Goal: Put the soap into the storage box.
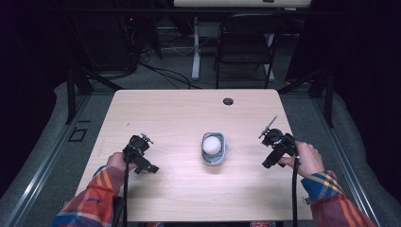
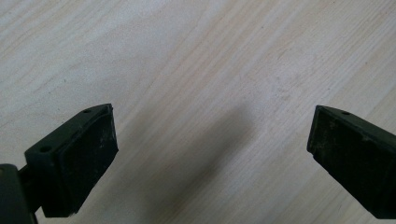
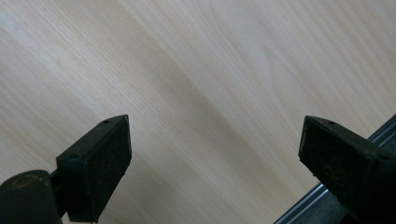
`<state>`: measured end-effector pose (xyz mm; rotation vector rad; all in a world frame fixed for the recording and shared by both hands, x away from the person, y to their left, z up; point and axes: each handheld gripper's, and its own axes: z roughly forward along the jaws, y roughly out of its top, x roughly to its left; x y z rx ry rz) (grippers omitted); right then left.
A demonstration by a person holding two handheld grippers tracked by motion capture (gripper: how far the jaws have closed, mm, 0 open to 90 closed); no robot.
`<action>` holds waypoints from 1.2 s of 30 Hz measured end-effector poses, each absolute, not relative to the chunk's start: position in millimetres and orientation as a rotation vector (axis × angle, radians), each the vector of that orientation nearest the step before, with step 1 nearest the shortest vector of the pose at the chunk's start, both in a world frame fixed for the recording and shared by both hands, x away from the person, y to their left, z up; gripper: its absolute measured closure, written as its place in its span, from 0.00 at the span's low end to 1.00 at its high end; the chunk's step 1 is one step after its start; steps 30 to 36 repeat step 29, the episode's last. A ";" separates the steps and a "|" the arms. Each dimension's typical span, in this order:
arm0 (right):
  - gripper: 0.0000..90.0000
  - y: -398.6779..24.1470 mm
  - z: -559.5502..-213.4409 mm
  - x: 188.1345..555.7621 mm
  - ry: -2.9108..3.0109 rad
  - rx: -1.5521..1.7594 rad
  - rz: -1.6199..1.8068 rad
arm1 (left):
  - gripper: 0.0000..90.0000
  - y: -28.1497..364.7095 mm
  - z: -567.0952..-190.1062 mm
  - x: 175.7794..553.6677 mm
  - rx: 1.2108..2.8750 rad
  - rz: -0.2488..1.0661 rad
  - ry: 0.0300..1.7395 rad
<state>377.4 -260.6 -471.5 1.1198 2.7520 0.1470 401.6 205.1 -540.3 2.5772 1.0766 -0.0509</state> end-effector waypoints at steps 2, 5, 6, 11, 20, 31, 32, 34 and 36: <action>0.10 -265.4 -478.1 375.1 2.735 1.141 0.134 | 0.02 204.8 -540.6 401.5 2.578 -0.054 1.076; 0.10 -273.1 -489.3 371.7 2.725 1.168 0.116 | 0.02 204.4 -541.4 401.6 2.585 -0.061 1.074; 0.10 -276.4 -491.4 371.2 2.740 1.155 0.064 | 0.02 204.3 -541.5 401.6 2.585 -0.062 1.074; 0.09 -287.0 -507.2 363.6 2.744 1.181 0.038 | 0.02 204.0 -541.9 401.7 2.585 -0.067 1.075; 0.09 -304.6 -528.9 348.1 2.735 1.262 0.088 | 0.02 203.9 -541.9 401.8 2.586 -0.070 1.072; 0.09 -304.1 -534.9 344.3 2.731 1.273 0.116 | 0.02 203.3 -541.4 401.6 2.588 -0.066 1.066; 0.09 -304.1 -534.9 344.3 2.731 1.273 0.116 | 0.02 203.3 -541.4 401.6 2.588 -0.066 1.066; 0.09 -304.1 -534.9 344.3 2.731 1.273 0.116 | 0.02 203.3 -541.4 401.6 2.588 -0.066 1.066; 0.09 -304.1 -534.9 344.3 2.731 1.273 0.116 | 0.02 203.3 -541.4 401.6 2.588 -0.066 1.066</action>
